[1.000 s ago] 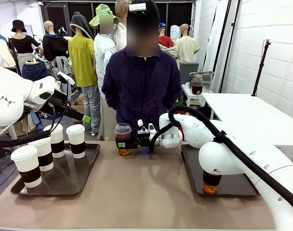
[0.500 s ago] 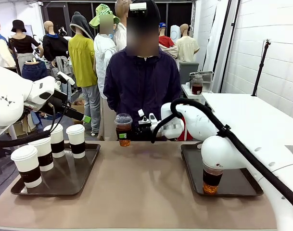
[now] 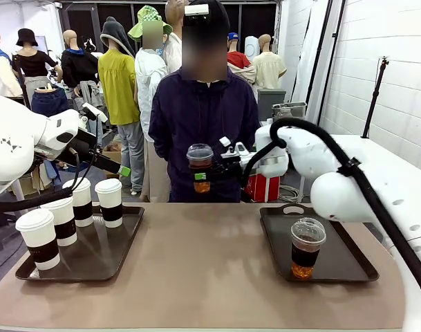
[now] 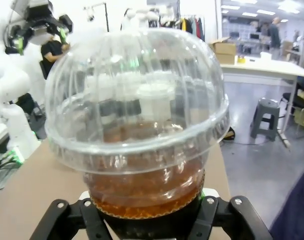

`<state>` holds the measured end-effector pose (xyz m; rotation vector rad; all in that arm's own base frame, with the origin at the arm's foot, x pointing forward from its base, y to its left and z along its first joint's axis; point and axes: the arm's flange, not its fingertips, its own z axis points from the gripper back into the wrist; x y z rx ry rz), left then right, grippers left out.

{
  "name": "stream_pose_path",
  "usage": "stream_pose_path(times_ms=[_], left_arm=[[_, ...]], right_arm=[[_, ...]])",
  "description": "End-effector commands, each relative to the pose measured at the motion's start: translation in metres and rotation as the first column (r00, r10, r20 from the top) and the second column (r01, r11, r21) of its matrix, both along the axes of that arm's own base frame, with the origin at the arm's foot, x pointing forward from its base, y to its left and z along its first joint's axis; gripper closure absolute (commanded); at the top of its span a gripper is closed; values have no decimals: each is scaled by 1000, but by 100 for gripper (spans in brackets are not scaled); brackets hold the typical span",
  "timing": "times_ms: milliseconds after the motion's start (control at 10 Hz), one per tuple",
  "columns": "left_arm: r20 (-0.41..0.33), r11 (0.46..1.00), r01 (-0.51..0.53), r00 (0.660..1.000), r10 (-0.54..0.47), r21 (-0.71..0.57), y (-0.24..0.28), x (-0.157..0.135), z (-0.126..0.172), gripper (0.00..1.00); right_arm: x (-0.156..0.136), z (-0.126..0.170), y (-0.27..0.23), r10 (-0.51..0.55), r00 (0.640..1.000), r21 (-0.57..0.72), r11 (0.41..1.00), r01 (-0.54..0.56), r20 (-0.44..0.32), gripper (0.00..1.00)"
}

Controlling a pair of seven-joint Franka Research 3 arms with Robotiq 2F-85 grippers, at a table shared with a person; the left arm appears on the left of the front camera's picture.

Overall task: Distribute the coffee onto the tray.
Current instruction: Pick up another iced Americano from the middle of the table and place it on the right Handle tray.

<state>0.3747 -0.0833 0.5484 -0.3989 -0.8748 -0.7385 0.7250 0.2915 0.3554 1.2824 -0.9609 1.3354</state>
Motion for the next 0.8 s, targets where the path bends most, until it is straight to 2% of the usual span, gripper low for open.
stream_pose_path(times_ms=[0,500,600,700], left_arm=[[-6,1000,3,1000,-3,-8,2,0,-1,0],[-6,1000,3,1000,-3,-8,2,0,-1,0],[-6,1000,3,1000,-3,-8,2,0,-1,0],[-6,1000,3,1000,-3,-8,2,0,-1,0]], right_arm=[[-35,22,-38,-26,1000,-6,1000,26,-1,37],[-61,29,-104,-161,987,-15,987,161,1,37],[-27,26,-92,-100,995,-47,994,99,-20,37],[-27,26,-92,-100,995,-47,994,99,-20,37]])
